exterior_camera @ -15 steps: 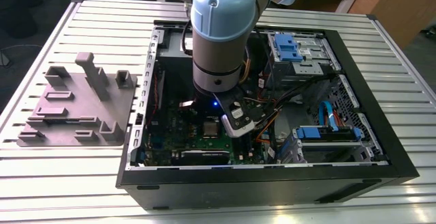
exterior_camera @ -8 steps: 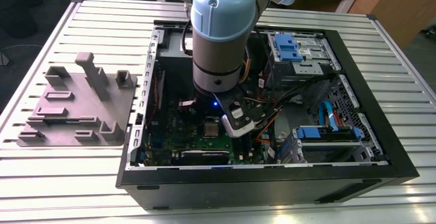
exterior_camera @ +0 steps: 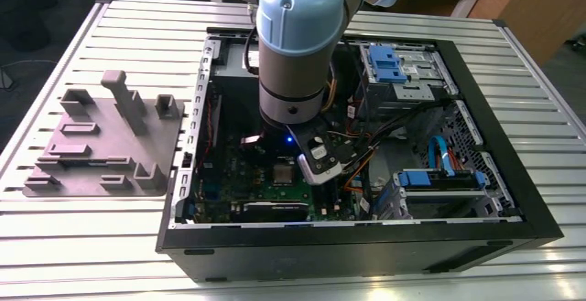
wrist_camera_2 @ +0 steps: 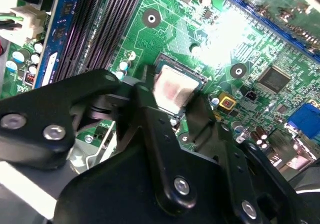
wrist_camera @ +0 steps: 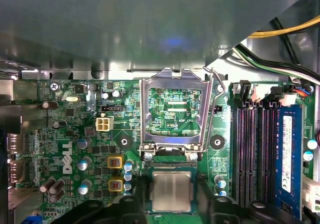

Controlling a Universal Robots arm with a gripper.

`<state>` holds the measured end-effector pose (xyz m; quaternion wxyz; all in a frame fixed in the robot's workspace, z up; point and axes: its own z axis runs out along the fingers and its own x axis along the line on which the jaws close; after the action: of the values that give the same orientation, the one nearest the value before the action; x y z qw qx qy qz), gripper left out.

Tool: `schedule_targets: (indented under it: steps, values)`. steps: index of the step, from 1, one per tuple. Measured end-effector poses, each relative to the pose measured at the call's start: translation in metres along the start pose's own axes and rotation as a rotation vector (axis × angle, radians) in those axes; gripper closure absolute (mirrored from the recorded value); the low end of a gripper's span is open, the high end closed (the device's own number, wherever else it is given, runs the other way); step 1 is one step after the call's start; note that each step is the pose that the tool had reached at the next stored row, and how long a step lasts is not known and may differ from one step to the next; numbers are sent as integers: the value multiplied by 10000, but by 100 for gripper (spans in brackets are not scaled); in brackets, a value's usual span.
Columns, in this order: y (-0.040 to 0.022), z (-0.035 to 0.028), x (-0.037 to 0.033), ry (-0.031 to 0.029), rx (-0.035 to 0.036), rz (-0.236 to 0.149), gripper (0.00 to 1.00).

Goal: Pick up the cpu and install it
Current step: 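Place the cpu into insertion slot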

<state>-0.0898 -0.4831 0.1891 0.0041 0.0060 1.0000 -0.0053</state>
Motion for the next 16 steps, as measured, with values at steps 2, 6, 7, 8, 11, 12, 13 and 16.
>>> schedule_targets:
  steps: [2,6,7,8,11,12,13,16]
  values:
    - [0,0,0,1,1,1,54]
    - [0,1,0,0,-1,1,54]
    - [0,1,0,0,-1,1,54]
    - [0,1,0,0,-1,0,54]
    - [0,1,0,0,-1,0,54]
    - [0,1,0,0,-1,0,54]
    - [1,2,0,-2,-3,0,53]
    - [1,3,-1,-2,-4,0,46]
